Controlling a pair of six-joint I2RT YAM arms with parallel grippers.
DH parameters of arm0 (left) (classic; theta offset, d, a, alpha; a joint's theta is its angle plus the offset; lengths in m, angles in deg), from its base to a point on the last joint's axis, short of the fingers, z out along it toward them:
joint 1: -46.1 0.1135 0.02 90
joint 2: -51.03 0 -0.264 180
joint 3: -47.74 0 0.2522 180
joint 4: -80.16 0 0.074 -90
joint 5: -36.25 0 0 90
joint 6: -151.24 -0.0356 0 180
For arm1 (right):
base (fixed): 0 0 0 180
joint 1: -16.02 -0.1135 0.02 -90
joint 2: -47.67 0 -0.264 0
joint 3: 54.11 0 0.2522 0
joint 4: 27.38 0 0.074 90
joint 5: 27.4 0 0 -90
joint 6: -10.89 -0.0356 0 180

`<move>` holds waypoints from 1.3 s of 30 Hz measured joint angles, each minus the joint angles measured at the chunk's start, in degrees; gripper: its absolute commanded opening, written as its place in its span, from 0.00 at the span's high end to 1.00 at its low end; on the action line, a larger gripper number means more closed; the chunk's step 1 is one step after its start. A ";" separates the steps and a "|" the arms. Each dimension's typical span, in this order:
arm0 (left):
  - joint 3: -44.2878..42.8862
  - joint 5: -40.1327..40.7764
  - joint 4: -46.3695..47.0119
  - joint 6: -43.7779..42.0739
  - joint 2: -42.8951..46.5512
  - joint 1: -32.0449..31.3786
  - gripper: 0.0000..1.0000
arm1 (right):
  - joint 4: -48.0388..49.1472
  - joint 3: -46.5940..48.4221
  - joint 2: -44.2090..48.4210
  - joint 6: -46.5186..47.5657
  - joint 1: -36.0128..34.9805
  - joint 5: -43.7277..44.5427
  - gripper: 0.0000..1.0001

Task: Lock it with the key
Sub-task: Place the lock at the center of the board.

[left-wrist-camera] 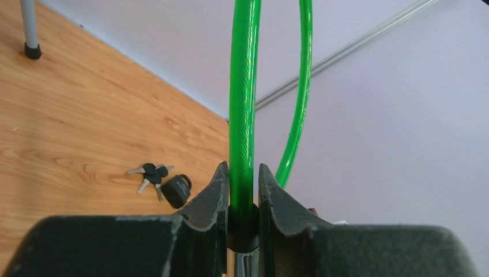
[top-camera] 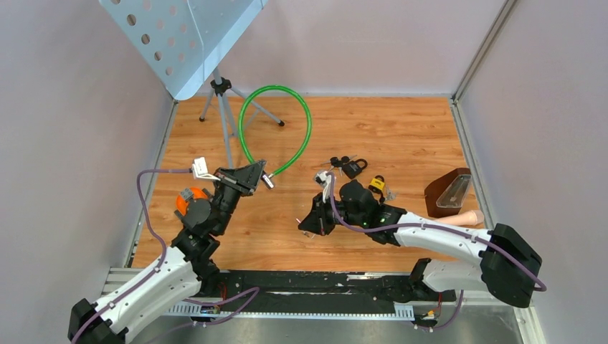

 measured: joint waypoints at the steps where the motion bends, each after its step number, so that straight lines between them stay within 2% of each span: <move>1: -0.31 0.09 -0.28 -0.33 -0.09 0.00 1.00 | -0.50 0.00 0.04 0.39 -0.04 0.33 1.00; 9: -0.83 0.04 -4.57 -0.85 -2.80 -0.02 1.00 | -2.29 -0.28 5.84 -1.55 0.70 7.82 1.00; 14: 0.07 -3.04 -7.45 -0.24 -9.18 -0.02 1.00 | -2.43 -1.03 12.50 -4.57 1.95 16.57 1.00; 17: 0.17 -6.51 -9.27 -0.09 -13.51 -0.02 1.00 | -2.43 -1.01 13.38 -6.45 2.78 21.79 1.00; 24: 1.29 -12.61 -9.09 0.50 -23.34 -0.04 0.99 | -3.34 -0.28 5.49 -11.23 4.37 28.39 1.00; 27: 2.97 -14.05 -8.31 0.87 -27.28 -0.04 0.95 | -2.78 0.04 0.04 -13.16 4.59 30.03 1.00; 29: 3.96 -14.78 -8.15 1.05 -29.27 -0.04 0.89 | -1.38 0.13 -3.39 -13.81 4.72 30.40 1.00; 31: 4.68 -15.17 -8.15 1.03 -30.03 -0.04 0.76 | 0.44 0.52 -7.23 -14.34 4.74 30.51 1.00; 32: 4.85 -15.19 -8.24 0.98 -30.01 -0.04 0.57 | 1.03 0.90 -8.85 -14.49 4.81 30.49 1.00; 33: 4.87 -15.17 -8.44 0.92 -29.94 -0.04 0.48 | 1.66 1.60 -10.97 -14.78 4.85 30.49 1.00; 35: 4.87 -14.95 -9.55 0.52 -29.22 -0.04 0.19 | 2.43 3.50 -15.10 -15.45 4.85 30.73 1.00; 37: 4.87 -14.82 -11.13 -0.39 -28.11 -0.04 0.03 | 2.91 5.16 -18.43 -16.31 4.85 31.17 0.99; 39: 4.85 -14.32 -13.60 -0.70 -25.97 -0.04 0.01 | 2.93 6.38 -20.96 -17.16 4.85 31.82 0.91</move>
